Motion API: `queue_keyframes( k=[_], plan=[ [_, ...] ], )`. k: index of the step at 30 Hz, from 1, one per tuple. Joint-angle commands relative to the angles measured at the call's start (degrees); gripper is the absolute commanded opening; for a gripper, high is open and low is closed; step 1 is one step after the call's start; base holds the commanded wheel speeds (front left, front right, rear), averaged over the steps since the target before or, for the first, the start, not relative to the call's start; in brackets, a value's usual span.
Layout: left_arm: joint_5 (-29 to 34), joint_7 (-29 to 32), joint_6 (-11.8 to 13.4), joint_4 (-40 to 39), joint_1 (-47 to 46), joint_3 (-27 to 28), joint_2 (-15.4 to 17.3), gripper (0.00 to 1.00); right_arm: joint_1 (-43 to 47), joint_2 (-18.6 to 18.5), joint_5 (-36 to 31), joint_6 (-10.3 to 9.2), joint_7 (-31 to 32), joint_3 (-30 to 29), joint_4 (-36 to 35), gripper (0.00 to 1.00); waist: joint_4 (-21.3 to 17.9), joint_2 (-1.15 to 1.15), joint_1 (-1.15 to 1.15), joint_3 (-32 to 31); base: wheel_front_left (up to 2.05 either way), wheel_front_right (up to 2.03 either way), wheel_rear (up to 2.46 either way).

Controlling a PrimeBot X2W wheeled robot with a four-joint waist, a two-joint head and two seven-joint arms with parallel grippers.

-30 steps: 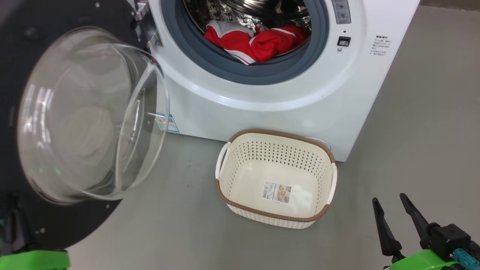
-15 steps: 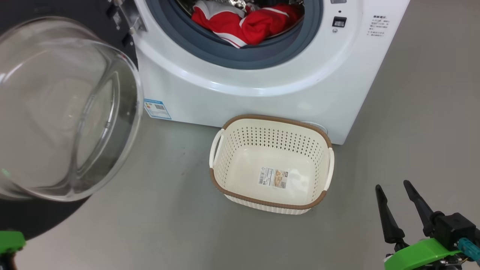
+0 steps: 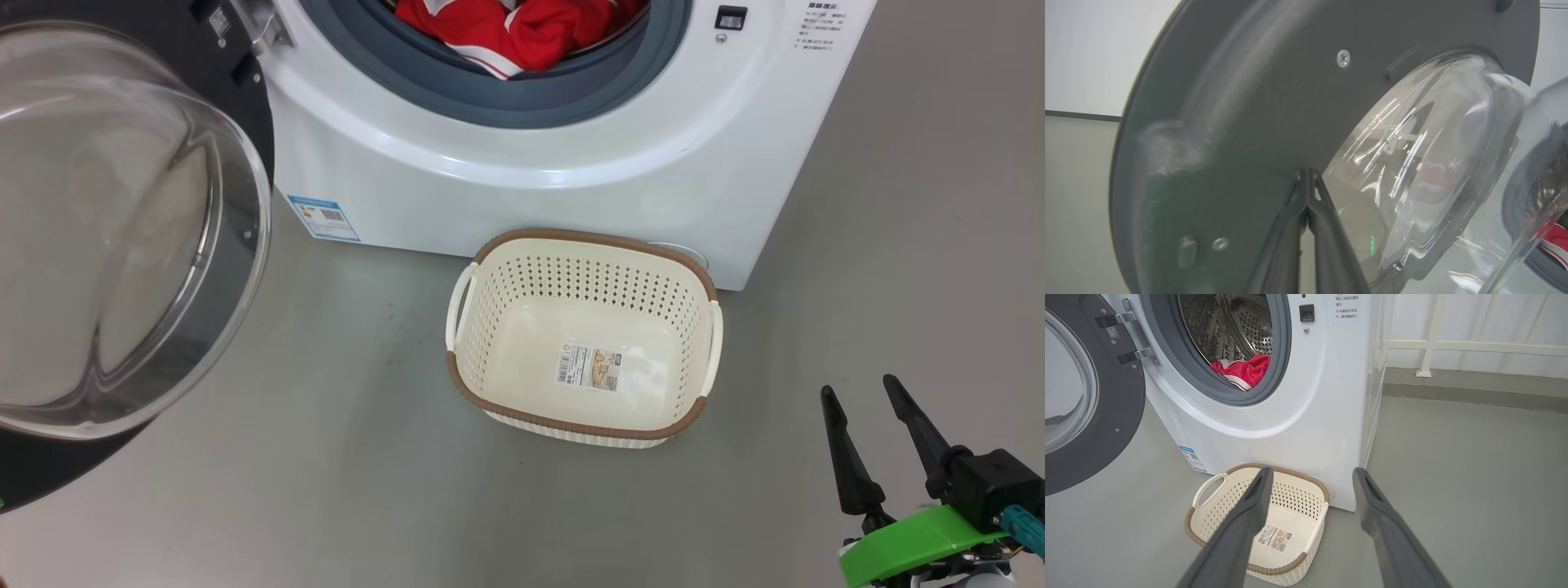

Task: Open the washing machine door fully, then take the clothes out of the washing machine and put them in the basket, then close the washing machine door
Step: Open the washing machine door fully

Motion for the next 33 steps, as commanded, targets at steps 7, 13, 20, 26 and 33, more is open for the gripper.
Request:
queue_keyframes(
  k=[7, 13, 20, 26, 33],
  plan=[
    [-0.22, -0.28, -0.30, -1.74, 1.29, -0.92, 3.67, 0.00, -0.98, -0.31, -0.22, 0.28, -0.52, 1.58, -1.26, 1.00, -0.02, 0.00, 0.00, -2.04, 0.00, 0.00, 0.00],
    [-0.94, -0.28, -0.30, -4.47, 5.96, -3.74, 2.04, 0.00, -0.01, 0.14, 0.38, 0.28, -0.52, 1.80, -0.88, 1.00, -0.02, 0.00, 0.00, -4.98, 0.00, 0.00, 0.00],
    [-2.02, -0.28, -0.30, -8.70, 13.18, -8.62, -0.45, 0.00, 1.70, 0.72, 1.34, 0.28, -0.52, 2.15, -0.49, 1.00, -0.14, 0.00, 0.00, -8.66, 0.00, 0.00, 0.00],
    [-2.85, -0.28, -0.30, -13.26, 19.62, -11.58, -1.87, 0.03, 3.12, 1.01, 1.98, 0.28, -0.52, 2.62, -0.28, 1.00, -1.06, 0.00, 0.00, -11.37, 0.00, 0.00, 0.00],
    [-6.39, -0.28, -0.30, -17.88, 26.92, -17.91, -2.38, 0.65, 4.96, 1.47, 2.65, 0.28, -0.52, 2.60, -0.67, 1.00, -3.39, 0.00, 0.00, -13.27, 0.00, 0.00, 0.00]
  ],
)
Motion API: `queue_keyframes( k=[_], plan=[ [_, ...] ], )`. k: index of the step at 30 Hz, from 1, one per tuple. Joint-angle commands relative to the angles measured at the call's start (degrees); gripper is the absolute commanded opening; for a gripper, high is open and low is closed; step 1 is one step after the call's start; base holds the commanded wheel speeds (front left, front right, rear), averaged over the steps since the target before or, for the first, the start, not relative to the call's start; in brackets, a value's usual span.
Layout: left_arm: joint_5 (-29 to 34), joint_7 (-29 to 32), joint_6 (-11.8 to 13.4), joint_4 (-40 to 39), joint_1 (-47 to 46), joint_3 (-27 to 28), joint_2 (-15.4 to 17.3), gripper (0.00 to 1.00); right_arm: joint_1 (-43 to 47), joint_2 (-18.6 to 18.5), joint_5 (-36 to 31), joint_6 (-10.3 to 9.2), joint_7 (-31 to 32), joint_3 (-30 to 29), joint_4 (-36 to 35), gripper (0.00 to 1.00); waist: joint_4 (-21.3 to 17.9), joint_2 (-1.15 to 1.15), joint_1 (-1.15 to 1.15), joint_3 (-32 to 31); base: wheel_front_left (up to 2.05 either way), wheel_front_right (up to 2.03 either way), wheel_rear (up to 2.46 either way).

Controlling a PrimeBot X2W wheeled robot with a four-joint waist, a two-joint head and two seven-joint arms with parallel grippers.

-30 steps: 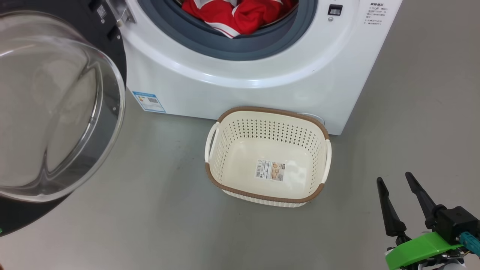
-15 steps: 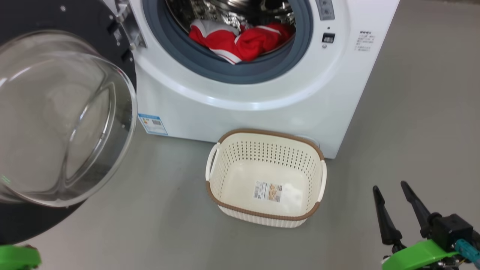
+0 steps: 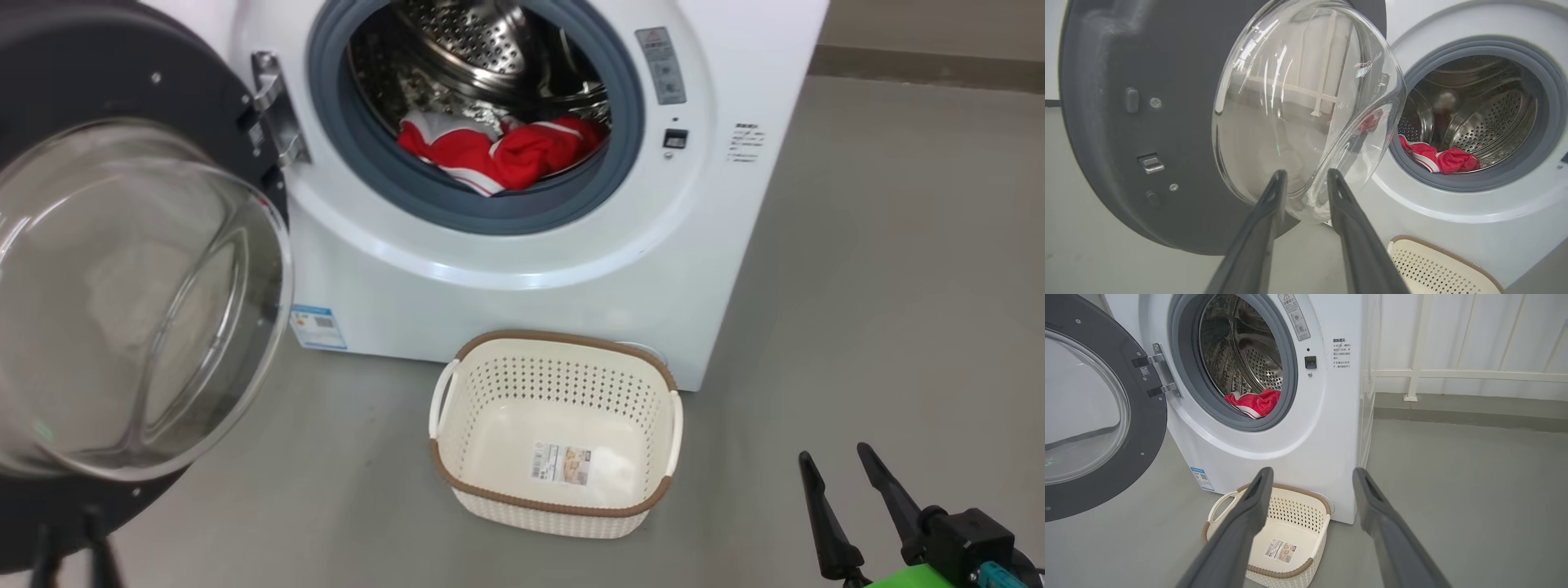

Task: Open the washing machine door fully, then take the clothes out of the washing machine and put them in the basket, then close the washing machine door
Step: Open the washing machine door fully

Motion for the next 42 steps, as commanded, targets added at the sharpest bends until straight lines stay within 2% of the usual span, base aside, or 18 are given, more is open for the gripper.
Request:
queue_keyframes(
  k=[1, 2, 3, 4, 11, 17, 24, 32, 42],
  plan=[
    [-0.88, -0.29, -0.32, -2.23, 0.20, -0.19, 1.02, 0.84, -0.66, -0.55, 0.61, 0.28, -0.52, 1.01, -1.61, 1.00, -1.53, 0.00, 0.00, -0.86, 0.00, 0.00, 0.00],
    [-0.88, -0.29, -0.32, -2.23, 0.20, -0.19, 1.02, 0.84, -0.66, -0.55, 0.61, 0.28, -0.52, 1.01, -1.61, 1.00, -1.53, 0.00, 0.00, -0.86, 0.00, 0.00, 0.00],
    [-1.11, -0.29, -0.32, -2.49, 0.87, -1.45, 1.00, 0.99, -0.50, -0.51, 0.65, 0.28, -0.52, 0.98, -1.70, 1.00, -1.95, 0.00, 0.00, -0.84, 0.00, 0.00, 0.00],
    [-1.37, -0.29, -0.32, -2.65, 1.32, -2.68, 0.98, 1.00, -0.37, -0.48, 0.70, 0.28, -0.52, 0.89, -1.77, 1.00, -2.36, 0.00, 0.00, -0.82, 0.00, 0.00, 0.00],
    [-2.59, -0.29, -0.32, -4.03, 1.98, -9.47, 1.04, 1.00, -0.38, -0.47, 0.54, 0.28, -0.52, -0.04, -2.13, 1.00, -5.94, 0.00, 0.00, -0.15, 0.00, 0.00, 0.00],
    [-4.59, -0.29, -0.32, -6.81, 2.19, -15.40, 3.48, 1.00, -1.05, -0.39, 0.44, 0.28, -0.52, -1.24, -2.69, 1.00, -9.78, 0.00, 0.00, 0.54, 0.00, 0.00, 0.00],
    [-4.31, -0.29, -0.32, -9.66, 2.12, -19.81, 4.52, 1.00, -1.46, -0.37, 0.42, 0.28, -0.52, -1.97, -3.00, 1.00, -13.61, 0.00, 0.00, 1.36, 0.00, 0.00, 0.00],
    [-3.73, -0.29, -0.32, -10.07, 1.50, -22.60, 5.13, 1.00, -0.66, -0.32, 0.46, 0.28, -0.52, -3.96, -3.56, 1.00, -15.93, 0.00, 0.00, 1.90, 0.00, 0.00, 0.00],
    [-4.52, -0.29, -0.32, -10.35, 0.66, -21.91, 5.90, 1.00, -0.95, -0.03, 0.30, 0.28, -0.52, -4.42, -3.50, 1.00, -16.06, 0.00, 0.00, 2.23, 0.00, 0.00, 0.00]
  ],
)
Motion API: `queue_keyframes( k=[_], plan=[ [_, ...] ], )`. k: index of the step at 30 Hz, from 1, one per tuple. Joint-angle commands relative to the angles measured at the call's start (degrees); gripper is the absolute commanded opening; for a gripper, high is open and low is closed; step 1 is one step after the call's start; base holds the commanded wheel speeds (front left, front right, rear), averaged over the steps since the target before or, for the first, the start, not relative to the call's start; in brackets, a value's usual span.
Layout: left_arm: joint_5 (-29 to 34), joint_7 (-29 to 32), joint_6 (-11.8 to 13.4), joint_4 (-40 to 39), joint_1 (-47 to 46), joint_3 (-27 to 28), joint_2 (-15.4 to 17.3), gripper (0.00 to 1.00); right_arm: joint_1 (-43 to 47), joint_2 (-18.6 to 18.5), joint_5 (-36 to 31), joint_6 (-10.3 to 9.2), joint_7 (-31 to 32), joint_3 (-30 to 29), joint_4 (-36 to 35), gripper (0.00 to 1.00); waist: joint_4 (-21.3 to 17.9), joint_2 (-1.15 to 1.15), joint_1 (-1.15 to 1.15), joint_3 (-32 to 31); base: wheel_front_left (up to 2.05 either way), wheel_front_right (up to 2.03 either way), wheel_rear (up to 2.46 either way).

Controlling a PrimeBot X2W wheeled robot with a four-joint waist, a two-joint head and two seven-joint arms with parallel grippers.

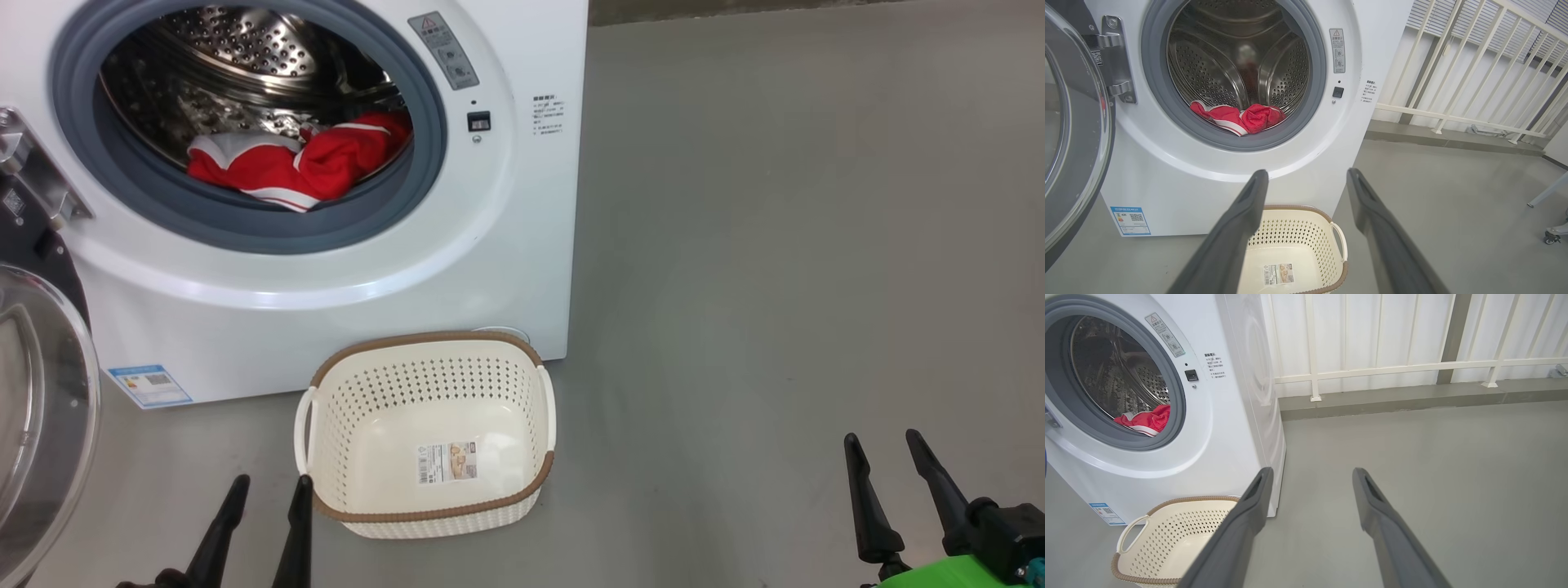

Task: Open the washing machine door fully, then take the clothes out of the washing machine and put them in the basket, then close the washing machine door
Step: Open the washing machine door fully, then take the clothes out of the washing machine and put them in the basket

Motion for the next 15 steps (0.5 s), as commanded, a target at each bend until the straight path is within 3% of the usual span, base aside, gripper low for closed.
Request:
queue_keyframes(
  k=[1, 15],
  plan=[
    [-0.25, -0.29, -0.32, -1.84, -2.31, 2.18, 1.15, 1.00, -1.39, -0.67, 0.25, 0.28, -0.52, 1.03, -1.52, 1.00, 0.10, 0.00, 0.00, 0.00, 0.00, 0.00, 0.00],
    [-1.91, -0.29, -0.32, -1.49, -3.17, 1.59, 2.03, 1.00, -1.71, -0.94, 0.12, 0.28, -0.52, 1.53, -1.53, 1.00, 0.70, 0.00, 0.00, 0.20, 0.00, 0.00, 0.00]
  ],
)
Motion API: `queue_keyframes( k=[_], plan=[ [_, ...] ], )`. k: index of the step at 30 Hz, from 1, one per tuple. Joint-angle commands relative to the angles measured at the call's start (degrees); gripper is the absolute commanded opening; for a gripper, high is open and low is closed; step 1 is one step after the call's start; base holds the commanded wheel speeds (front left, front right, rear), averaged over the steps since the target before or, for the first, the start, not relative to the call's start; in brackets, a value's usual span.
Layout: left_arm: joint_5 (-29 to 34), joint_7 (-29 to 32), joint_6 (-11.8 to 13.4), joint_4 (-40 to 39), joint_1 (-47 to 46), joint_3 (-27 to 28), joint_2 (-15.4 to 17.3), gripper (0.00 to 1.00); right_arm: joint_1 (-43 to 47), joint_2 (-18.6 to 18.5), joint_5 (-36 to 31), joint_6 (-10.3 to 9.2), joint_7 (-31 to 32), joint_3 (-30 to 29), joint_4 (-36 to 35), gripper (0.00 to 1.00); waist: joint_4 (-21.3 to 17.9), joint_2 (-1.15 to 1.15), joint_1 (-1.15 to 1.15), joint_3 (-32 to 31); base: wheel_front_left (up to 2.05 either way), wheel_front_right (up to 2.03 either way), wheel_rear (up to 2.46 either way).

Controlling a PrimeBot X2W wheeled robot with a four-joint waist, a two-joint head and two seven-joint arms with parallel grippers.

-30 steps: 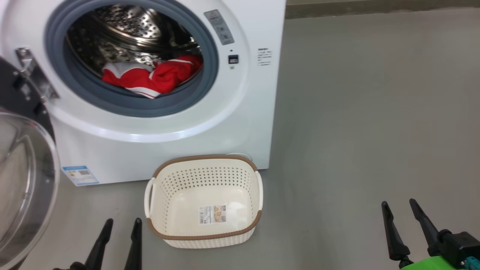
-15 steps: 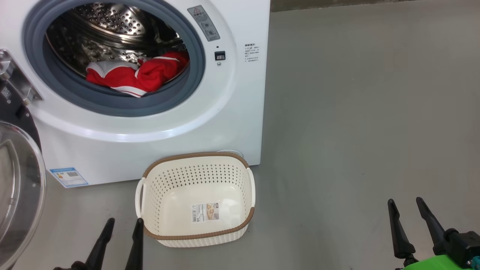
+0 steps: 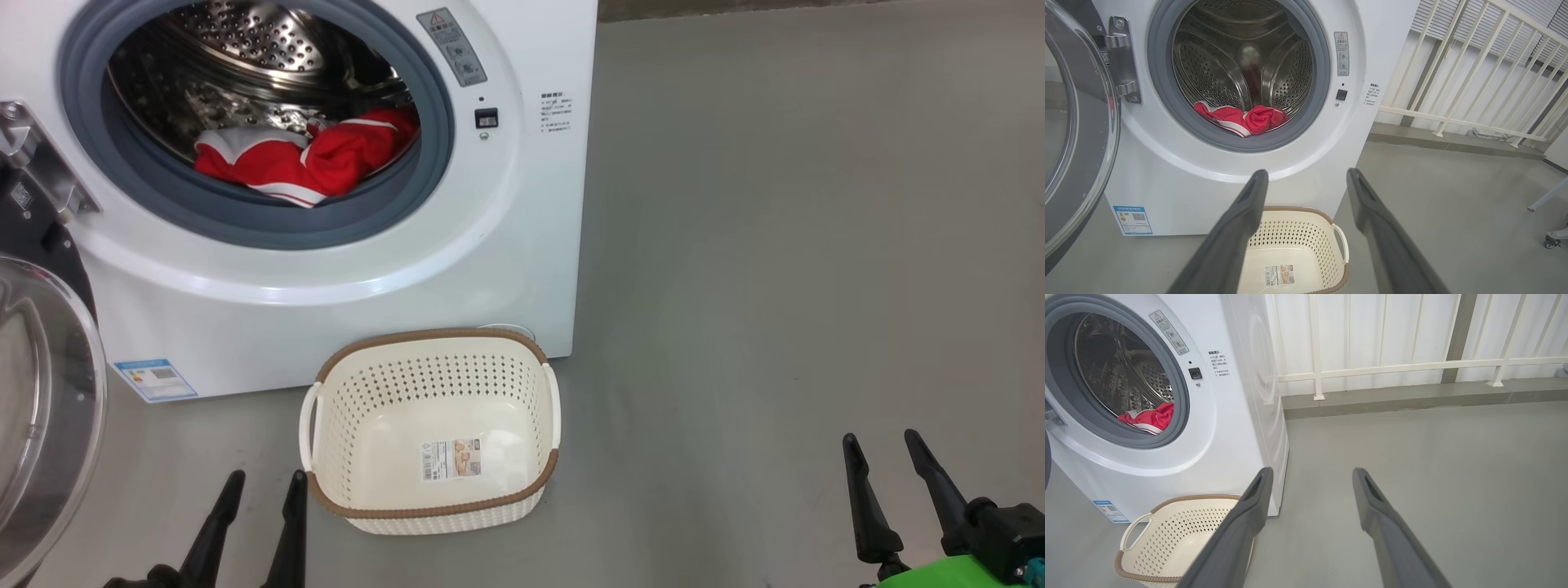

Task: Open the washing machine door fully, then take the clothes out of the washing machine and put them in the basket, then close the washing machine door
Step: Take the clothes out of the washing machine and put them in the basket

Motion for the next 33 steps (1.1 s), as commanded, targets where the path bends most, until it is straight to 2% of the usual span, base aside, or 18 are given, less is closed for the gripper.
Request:
queue_keyframes(
  k=[1, 23, 33],
  plan=[
    [-0.52, -0.29, -0.32, -1.32, -2.77, 1.66, 0.93, 1.00, -1.70, -0.97, 0.12, 0.28, -0.52, 1.41, -1.50, 1.00, 0.01, 0.00, 0.00, 0.04, 0.14, -0.16, 0.02],
    [-1.70, -0.29, -0.32, -0.81, -3.78, 0.98, 1.19, 1.00, -1.89, -0.75, 0.02, 0.28, -0.52, 2.01, -1.32, 1.00, 0.06, 0.00, 0.00, 0.47, 0.94, -0.94, 0.00],
    [0.26, -0.29, -0.32, 0.14, -4.33, 1.92, 0.25, 1.00, -2.33, -0.61, 0.07, 0.28, -0.52, 1.99, -1.27, 1.00, 0.07, 0.00, 0.00, 1.12, 0.54, -0.54, 0.00]
  ],
)
